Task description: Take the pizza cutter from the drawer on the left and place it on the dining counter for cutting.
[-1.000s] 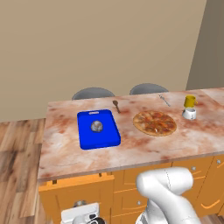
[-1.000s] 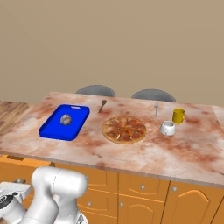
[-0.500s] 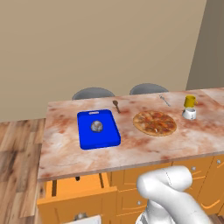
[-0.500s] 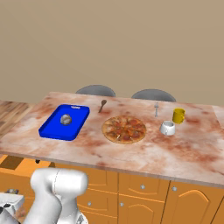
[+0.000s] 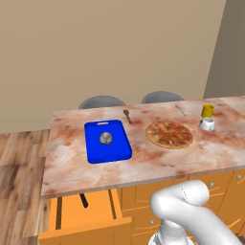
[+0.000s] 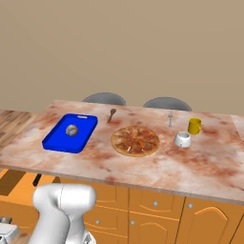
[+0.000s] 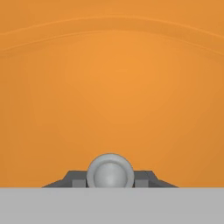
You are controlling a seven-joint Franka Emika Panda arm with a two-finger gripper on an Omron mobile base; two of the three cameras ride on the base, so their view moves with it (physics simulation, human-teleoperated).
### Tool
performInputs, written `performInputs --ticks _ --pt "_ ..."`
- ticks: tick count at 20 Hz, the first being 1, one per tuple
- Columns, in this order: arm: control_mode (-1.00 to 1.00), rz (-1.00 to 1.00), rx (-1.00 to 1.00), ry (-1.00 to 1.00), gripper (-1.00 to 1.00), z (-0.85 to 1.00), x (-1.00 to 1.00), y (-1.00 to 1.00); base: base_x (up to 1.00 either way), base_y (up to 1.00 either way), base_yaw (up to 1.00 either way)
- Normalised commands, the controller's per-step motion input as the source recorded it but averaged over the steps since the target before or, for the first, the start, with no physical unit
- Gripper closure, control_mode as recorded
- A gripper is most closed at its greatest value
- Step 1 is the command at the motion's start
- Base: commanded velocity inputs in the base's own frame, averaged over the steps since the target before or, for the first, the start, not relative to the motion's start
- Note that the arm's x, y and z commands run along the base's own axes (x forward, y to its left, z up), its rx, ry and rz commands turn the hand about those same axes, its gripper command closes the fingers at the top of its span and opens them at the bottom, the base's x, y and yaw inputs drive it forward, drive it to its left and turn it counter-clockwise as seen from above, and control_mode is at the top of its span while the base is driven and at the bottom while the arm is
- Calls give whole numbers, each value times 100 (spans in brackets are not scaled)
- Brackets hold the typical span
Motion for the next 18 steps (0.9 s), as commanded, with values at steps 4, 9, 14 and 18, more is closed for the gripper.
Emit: performInputs --ticks 4,9,14,18 --pt "-100 0 0 0 100 0 -55 2 0 0 0" --pt "-100 0 0 0 100 0 -55 1 0 0 0" --pt "-100 0 0 -2 100 0 -60 1 0 0 0" --pt "-100 0 0 0 100 0 -55 1 0 0 0"
